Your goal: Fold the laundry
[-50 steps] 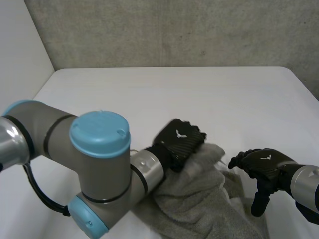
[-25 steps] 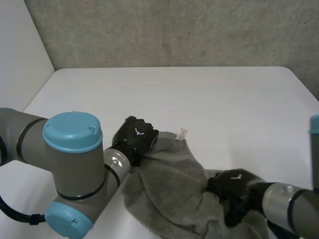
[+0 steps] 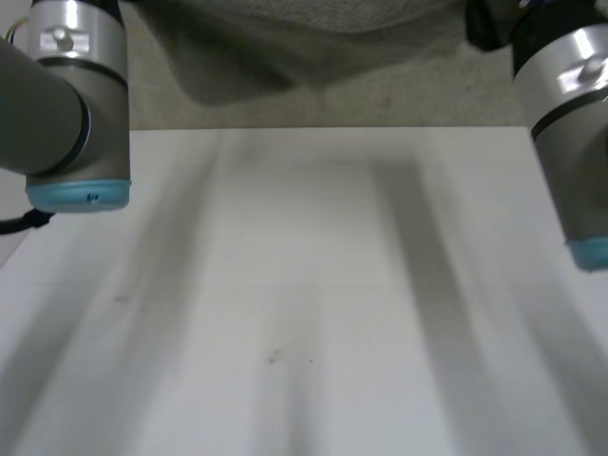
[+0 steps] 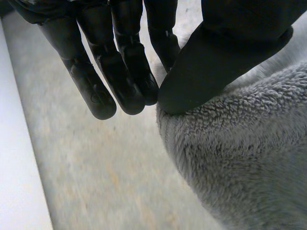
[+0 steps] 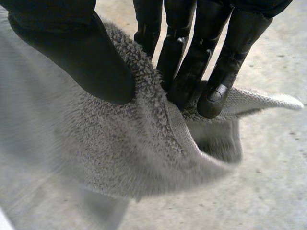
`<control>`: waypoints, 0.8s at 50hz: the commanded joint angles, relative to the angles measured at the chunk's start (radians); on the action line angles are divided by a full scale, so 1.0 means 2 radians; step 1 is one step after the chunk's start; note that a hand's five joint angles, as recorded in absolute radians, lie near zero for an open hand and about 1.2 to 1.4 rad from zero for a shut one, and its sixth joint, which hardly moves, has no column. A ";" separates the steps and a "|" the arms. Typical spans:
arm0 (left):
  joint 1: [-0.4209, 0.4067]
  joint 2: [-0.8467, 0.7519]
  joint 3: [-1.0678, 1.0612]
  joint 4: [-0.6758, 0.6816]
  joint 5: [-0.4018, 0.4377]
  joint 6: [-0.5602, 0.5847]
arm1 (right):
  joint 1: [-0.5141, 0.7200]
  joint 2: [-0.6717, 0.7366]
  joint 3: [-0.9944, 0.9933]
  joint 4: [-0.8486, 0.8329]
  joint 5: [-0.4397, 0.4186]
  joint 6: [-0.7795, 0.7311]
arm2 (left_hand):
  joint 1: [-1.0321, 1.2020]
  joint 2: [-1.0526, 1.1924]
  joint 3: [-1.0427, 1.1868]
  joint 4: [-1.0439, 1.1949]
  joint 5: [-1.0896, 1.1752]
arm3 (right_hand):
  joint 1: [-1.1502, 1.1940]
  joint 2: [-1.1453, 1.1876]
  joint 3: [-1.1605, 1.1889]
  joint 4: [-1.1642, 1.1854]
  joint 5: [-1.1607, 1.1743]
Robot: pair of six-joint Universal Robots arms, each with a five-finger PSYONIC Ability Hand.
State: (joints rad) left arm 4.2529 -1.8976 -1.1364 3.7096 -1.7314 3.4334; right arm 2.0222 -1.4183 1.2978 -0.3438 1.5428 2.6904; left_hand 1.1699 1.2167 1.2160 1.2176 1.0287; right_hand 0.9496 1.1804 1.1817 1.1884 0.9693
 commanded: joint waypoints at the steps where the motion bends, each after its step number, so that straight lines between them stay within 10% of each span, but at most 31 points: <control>1: 0.019 -0.001 -0.154 -0.010 0.004 -0.022 | 0.021 0.030 0.063 0.041 -0.005 -0.043 | 0.113 0.090 0.090 0.089 0.097 | 0.223 0.108 0.107 0.104 0.126; 13: 0.030 -0.044 -0.338 -0.013 0.052 -0.025 | 0.053 0.176 0.084 0.148 -0.007 -0.065 | 0.113 0.090 0.090 0.089 0.097 | 0.223 0.108 0.107 0.104 0.126; 24: 0.053 0.010 -0.407 -0.094 0.057 -0.022 | 0.053 0.153 0.108 0.190 -0.014 -0.060 | 0.113 0.090 0.090 0.089 0.097 | 0.223 0.108 0.107 0.104 0.126; 28: 0.053 0.043 -0.404 -0.124 0.057 -0.016 | 0.054 0.145 0.117 0.189 -0.014 -0.058 | -0.498 -0.521 -0.521 -0.522 -0.514 | 0.223 0.108 0.107 0.104 0.126; 40: 0.026 0.097 -0.345 -0.135 0.102 -0.012 | 0.057 0.145 0.146 0.170 -0.014 -0.064 | -0.478 -0.502 -0.501 -0.502 -0.495 | 0.223 0.108 0.107 0.104 0.126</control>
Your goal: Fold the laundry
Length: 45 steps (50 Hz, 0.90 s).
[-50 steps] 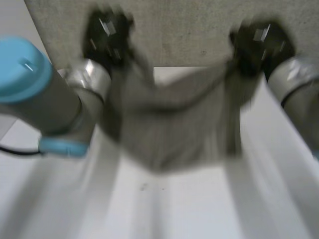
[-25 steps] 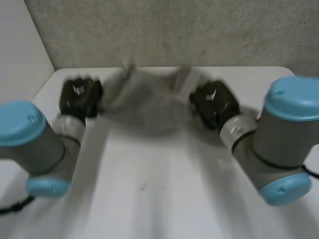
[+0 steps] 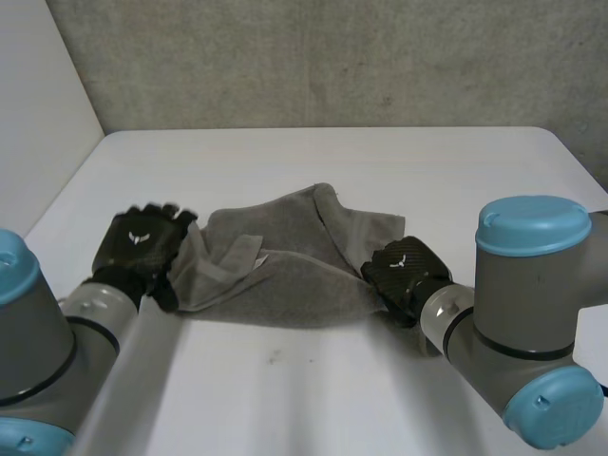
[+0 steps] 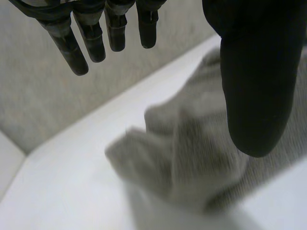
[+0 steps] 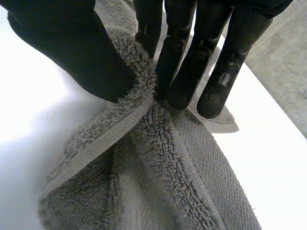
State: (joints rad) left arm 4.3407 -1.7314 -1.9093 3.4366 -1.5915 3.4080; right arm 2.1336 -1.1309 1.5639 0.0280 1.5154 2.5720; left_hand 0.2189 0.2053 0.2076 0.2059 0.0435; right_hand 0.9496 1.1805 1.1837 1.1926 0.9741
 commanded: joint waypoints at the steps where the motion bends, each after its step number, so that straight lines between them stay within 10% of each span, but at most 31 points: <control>1: -0.027 0.011 0.056 0.000 0.039 -0.001 | 0.002 0.001 0.013 -0.016 -0.001 -0.005 | 0.000 0.007 0.006 0.007 0.001 | 0.223 0.108 0.106 0.102 0.124; 20: -0.081 -0.302 0.400 -0.210 0.088 -0.001 | -0.001 -0.005 0.017 -0.024 -0.001 -0.006 | 0.075 0.082 0.081 0.082 0.076 | 0.223 0.108 0.106 0.102 0.124; 45: -0.079 -0.380 0.479 -0.227 0.096 0.011 | -0.001 -0.007 0.018 -0.025 -0.001 -0.006 | 0.275 0.282 0.280 0.281 0.275 | 0.223 0.108 0.106 0.102 0.124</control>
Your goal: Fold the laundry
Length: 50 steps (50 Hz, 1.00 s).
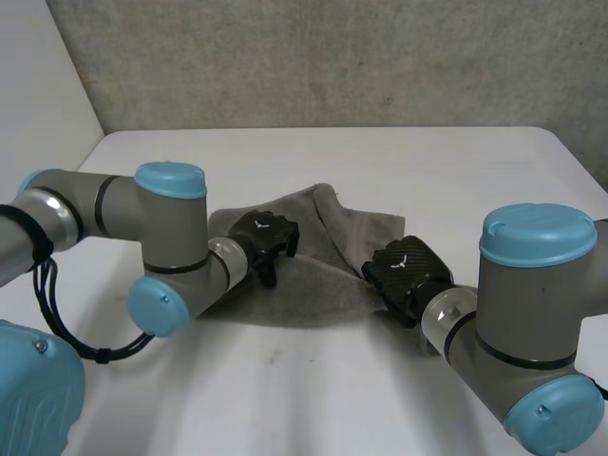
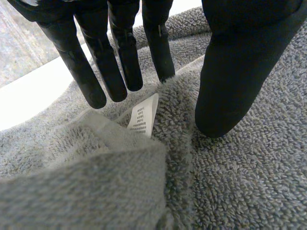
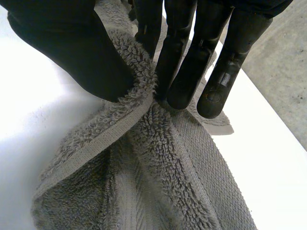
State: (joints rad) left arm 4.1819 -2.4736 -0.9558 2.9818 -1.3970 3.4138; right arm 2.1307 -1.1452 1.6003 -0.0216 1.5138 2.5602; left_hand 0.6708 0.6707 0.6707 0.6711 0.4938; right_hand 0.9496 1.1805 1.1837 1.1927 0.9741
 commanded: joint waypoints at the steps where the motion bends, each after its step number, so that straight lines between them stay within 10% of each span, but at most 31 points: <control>1: 0.001 -0.010 0.003 0.000 -0.001 0.013 | 0.000 0.000 0.000 0.000 -0.001 0.000 | 0.040 0.040 0.040 0.040 0.041 | 0.223 0.108 0.106 0.102 0.124; 8: 0.001 -0.011 0.004 0.001 -0.002 0.026 | 0.000 -0.006 -0.006 0.000 -0.001 0.000 | 0.072 0.072 0.072 0.072 0.074 | 0.223 0.108 0.106 0.102 0.124; 12: 0.003 -0.010 0.004 0.002 -0.009 0.033 | 0.000 -0.013 -0.012 0.000 -0.001 0.000 | 0.362 0.362 0.362 0.362 0.364 | 0.223 0.108 0.106 0.102 0.124; 25: 0.015 -0.008 0.067 0.050 -0.041 0.087 | 0.003 0.003 -0.114 -0.009 -0.001 -0.012 | 0.363 0.363 0.363 0.363 0.364 | 0.223 0.108 0.106 0.102 0.124; 35: 0.044 0.082 0.144 0.256 -0.113 0.078 | 0.007 0.039 -0.287 -0.316 0.038 -0.105 | 0.363 0.363 0.363 0.363 0.364 | 0.223 0.108 0.106 0.102 0.124; 40: 0.050 0.168 0.071 0.335 -0.124 0.030 | 0.006 0.027 -0.270 -0.419 0.034 -0.106 | 0.363 0.363 0.363 0.363 0.364 | 0.223 0.108 0.106 0.102 0.124; 50: 0.066 0.241 -0.181 0.375 -0.117 -0.048 | 0.006 0.021 -0.173 -0.317 0.015 -0.104 | 0.363 0.363 0.363 0.363 0.364 | 0.223 0.108 0.106 0.102 0.124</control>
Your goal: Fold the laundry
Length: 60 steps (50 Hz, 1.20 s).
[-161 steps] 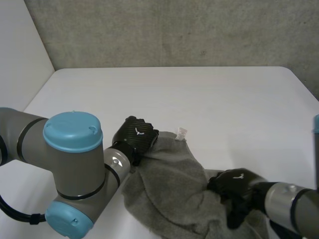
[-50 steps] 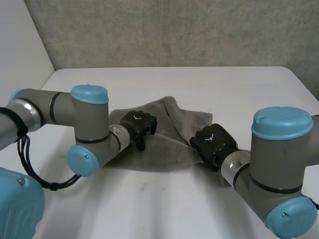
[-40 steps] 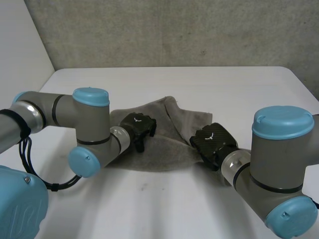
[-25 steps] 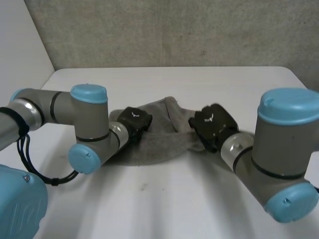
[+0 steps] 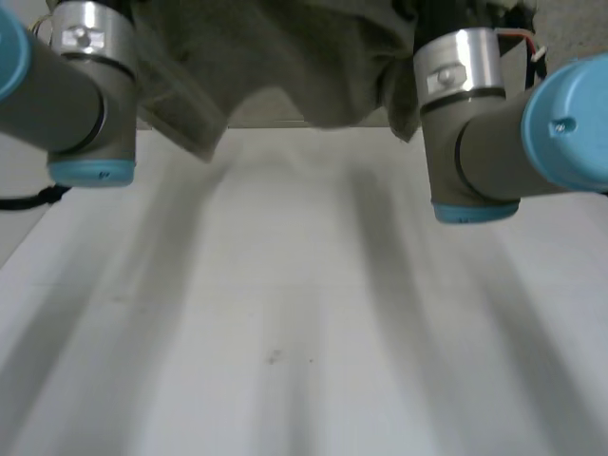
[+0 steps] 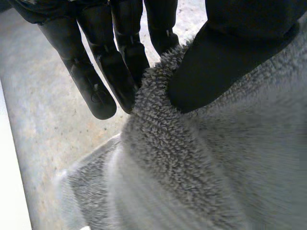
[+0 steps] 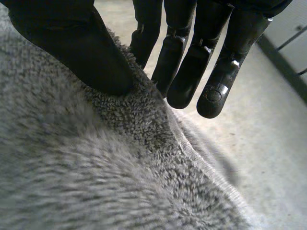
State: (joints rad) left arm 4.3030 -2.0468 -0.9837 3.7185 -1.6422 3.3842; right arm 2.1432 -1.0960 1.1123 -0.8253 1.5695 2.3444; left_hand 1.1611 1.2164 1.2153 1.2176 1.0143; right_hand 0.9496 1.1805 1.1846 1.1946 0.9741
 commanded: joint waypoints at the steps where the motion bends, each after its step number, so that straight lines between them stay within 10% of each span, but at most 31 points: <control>1: 0.005 0.028 -0.168 0.007 0.006 -0.033 | 0.000 -0.003 0.089 0.113 -0.018 0.006 | 0.118 0.090 0.090 0.089 0.104 | 0.223 0.108 0.106 0.101 0.124; 10: 0.008 -0.026 -0.333 -0.003 0.021 -0.022 | 0.001 0.059 0.143 0.323 -0.042 0.006 | 0.118 0.090 0.090 0.089 0.104 | 0.223 0.108 0.106 0.101 0.124; 21: -0.003 0.006 -0.413 -0.117 0.024 0.022 | -0.007 0.033 0.159 0.377 -0.042 0.033 | 0.118 0.090 0.090 0.089 0.104 | 0.223 0.108 0.106 0.101 0.124; 29: -0.016 0.054 -0.426 -0.173 0.026 0.026 | -0.007 0.013 0.192 0.372 -0.045 0.041 | -0.410 -0.438 -0.437 -0.439 -0.424 | 0.223 0.108 0.106 0.101 0.124; 49: 0.101 0.085 -0.314 -0.246 0.186 0.026 | -0.005 0.015 0.225 0.347 -0.046 0.041 | -0.346 -0.374 -0.373 -0.374 -0.360 | 0.223 0.108 0.106 0.101 0.124; 60: 0.116 0.009 -0.231 -0.301 0.190 0.027 | -0.003 0.021 0.230 0.347 -0.048 0.041 | -0.245 -0.272 -0.272 -0.273 -0.259 | 0.223 0.108 0.106 0.101 0.124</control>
State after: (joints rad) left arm 4.5238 -1.9532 -1.5235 3.1667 -1.2560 3.4365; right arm 2.1351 -1.0608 1.5709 -0.1323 1.4752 2.4267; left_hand 0.5459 0.5404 0.5360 0.5366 0.3616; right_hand 0.9573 1.1806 1.1846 1.1948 0.9741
